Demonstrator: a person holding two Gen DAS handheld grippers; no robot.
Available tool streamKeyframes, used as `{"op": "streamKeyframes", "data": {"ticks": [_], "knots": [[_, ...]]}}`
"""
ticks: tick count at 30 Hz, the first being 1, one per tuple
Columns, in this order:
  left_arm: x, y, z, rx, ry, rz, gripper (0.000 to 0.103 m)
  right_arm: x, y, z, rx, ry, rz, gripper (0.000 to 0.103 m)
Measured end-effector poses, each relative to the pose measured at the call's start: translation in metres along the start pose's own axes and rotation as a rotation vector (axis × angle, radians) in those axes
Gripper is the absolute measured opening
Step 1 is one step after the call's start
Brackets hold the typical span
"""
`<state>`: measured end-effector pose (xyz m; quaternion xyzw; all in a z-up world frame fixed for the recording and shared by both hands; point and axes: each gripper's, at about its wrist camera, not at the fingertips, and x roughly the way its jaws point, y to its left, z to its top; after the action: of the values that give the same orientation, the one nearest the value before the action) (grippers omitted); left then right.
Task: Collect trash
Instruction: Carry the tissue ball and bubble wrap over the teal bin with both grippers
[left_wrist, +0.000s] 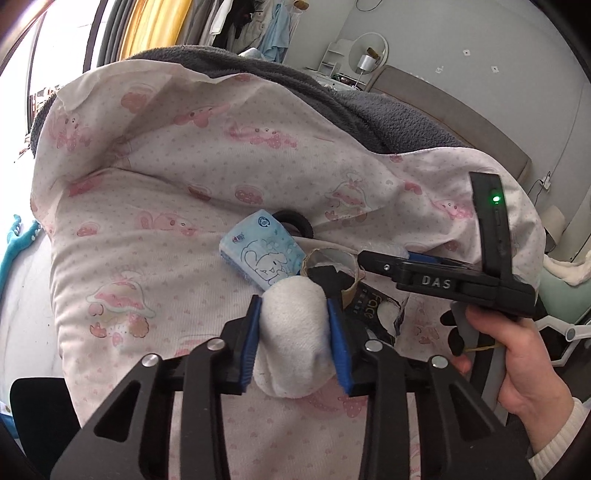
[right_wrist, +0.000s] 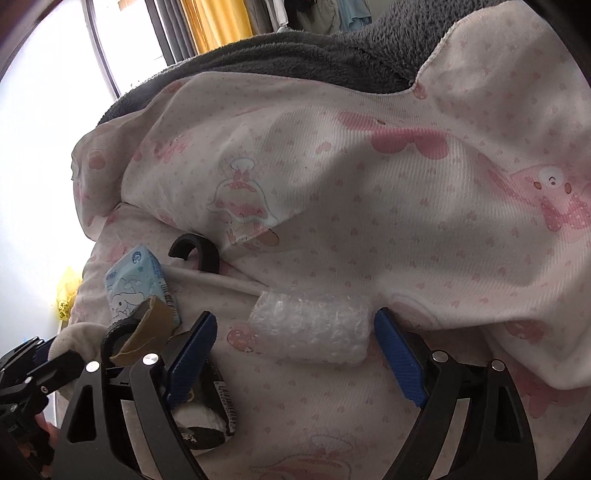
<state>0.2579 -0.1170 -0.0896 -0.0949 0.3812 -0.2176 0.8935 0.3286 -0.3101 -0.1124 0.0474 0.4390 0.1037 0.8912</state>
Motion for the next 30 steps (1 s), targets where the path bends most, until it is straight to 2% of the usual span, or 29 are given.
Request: {"op": "streamKeyframes", "data": {"ticks": [6,13,20,30], "knots": [[-0.013,0.005,0.002,0.003,-0.03,0.013,0.035,0.001,-0.003,-0.002,0.008,0.011,-0.022,0.088],[-0.029,0.017,0.004,0.0,-0.053,0.037,0.035,0.007,0.0,0.0,0.012,0.022,-0.085,0.062],[-0.044,0.034,0.004,-0.002,-0.062,0.077,0.035,-0.007,0.015,0.012,-0.017,-0.042,-0.09,0.061],[-0.062,0.062,-0.003,-0.009,-0.052,0.143,0.035,-0.03,0.063,0.031,-0.073,-0.111,-0.021,0.061]]}}
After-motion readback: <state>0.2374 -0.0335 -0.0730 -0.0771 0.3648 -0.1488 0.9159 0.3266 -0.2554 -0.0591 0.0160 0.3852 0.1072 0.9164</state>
